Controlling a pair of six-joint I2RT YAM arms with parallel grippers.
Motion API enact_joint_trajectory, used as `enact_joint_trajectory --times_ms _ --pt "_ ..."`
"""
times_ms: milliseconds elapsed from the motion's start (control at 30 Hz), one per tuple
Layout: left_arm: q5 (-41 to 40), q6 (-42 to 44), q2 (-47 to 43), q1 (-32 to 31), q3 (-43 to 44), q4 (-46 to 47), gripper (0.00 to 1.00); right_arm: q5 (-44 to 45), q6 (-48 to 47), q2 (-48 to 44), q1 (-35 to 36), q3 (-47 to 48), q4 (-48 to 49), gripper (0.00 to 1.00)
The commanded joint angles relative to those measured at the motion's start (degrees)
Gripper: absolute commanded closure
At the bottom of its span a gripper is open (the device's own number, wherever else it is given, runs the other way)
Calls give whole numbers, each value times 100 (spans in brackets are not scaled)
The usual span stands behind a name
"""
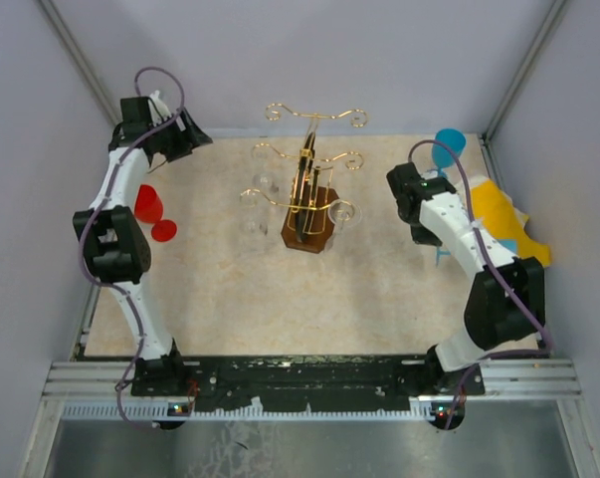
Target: Take the wine glass off the wine glass rack
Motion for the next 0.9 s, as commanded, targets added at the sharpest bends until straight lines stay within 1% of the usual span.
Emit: enact_joint_trajectory --times_ms 0,167,267,333,500,867 --pt "505 -261 -334 136 -74 464 18 674 280 185 54 -248 -55 100" --pt "356 -280 -495 243 -93 405 18 1076 447 573 58 -595 -1 100" --pt "435 -362 -565 322 -112 444 18 1204 516 731 58 -738 59 100" --pt "494 -413 -584 371 -94 463 18 1395 635 1033 55 -801 5 100" --pt "606 -520 -593 453 -93 488 18 1840 922 1369 42 -725 -235 100" --pt "683 -688 -655 559 -206 498 18 2383 1913 2445 -73 -724 -689 100"
